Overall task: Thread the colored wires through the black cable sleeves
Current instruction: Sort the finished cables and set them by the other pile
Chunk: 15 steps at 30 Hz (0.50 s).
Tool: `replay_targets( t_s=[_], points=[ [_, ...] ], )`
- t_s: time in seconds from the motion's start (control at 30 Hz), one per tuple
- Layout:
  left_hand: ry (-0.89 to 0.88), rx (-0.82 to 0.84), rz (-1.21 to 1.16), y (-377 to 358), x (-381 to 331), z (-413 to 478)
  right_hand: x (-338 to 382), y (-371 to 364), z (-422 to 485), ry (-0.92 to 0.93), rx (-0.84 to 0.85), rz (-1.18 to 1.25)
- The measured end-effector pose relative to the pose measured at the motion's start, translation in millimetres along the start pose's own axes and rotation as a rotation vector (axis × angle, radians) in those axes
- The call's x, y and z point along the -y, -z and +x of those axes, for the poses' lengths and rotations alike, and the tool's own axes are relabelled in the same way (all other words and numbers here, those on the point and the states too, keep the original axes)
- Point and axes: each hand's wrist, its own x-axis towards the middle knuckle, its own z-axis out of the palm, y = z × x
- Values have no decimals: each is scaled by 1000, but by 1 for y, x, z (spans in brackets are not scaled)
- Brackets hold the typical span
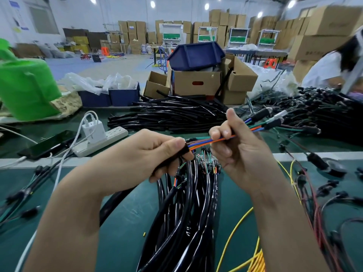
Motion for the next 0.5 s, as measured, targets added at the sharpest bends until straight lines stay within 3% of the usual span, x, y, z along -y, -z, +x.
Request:
replay_targets(
  t_s=[0.33, 0.5],
  points=[
    [29, 38, -138, -9, -7, 1, 12, 13, -7, 111, -10, -186],
    [49, 19, -203, -9, -6, 3, 17, 14, -10, 78, 136, -158]
  ],
)
